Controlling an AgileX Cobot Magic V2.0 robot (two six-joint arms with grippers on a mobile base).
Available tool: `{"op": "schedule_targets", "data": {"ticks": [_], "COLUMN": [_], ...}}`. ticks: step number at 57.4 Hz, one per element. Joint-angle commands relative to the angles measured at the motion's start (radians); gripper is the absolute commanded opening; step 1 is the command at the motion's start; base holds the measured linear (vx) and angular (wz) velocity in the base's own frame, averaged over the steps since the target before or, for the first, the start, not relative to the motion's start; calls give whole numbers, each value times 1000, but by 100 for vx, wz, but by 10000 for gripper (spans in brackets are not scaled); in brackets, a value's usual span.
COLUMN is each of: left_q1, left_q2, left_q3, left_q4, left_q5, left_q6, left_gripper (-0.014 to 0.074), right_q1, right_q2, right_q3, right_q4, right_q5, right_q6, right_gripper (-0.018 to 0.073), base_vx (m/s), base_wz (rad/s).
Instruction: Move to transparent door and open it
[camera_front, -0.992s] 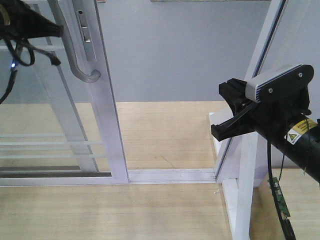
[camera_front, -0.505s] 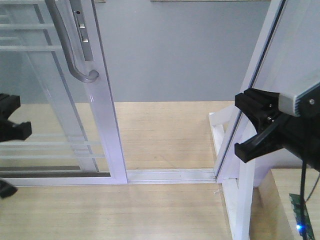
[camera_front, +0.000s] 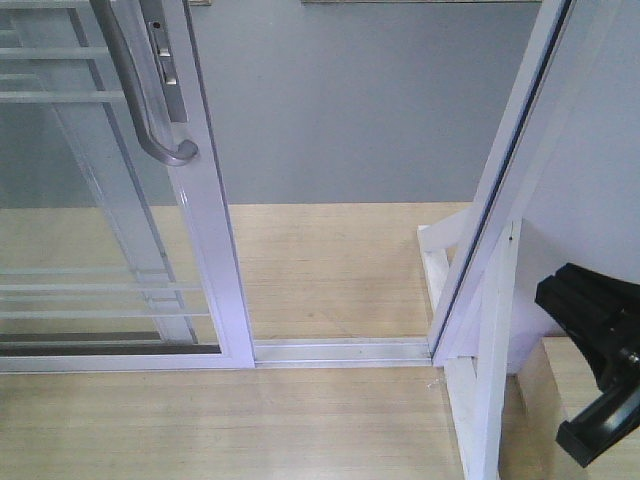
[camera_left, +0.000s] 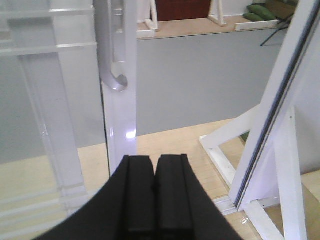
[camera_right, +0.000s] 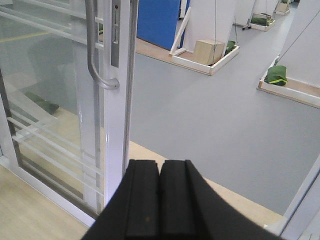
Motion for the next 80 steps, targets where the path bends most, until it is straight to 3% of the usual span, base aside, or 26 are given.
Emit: {"op": "schedule_targets", "data": {"ticks": [1,8,22,49,54,63,78,80], "left_q1": [1,1,1,1,1,3,3,2], "left_q2": [-12,-11,-11,-11,-14,-71,-183,-183], "left_q3": [-29,-29,-29,-29,-22,95,373,367], "left_q4": [-72,-75,-75,-73,25,141,69,64], "left_q5": [-68,-99,-101,-101,-137,-290,-455,-403], "left_q6": [88,83,78,80,118,111,66,61], "left_gripper": [0,0,0,0,0,0,0,0], "right_q1": [-1,-1,-1,-1,-1,-1,-1,-1], "right_q2": [-14,-14,-14,-14,-14,-14,-14,-14], "right_q3": [10,29,29,30,30,30,31,31], "right_q4": [-3,-2,4,4,4,4,4,4], "right_q5": [-154,-228,-159,-159,-159,-159,-160,-159], "right_q6": [7,7,7,7,7,7,7,7], "right_gripper": [-5,-5,-4,-4,-4,-4,-4,-4], "base_vx": [0,0,0,0,0,0,0,0], "base_wz": [0,0,0,0,0,0,0,0]}}
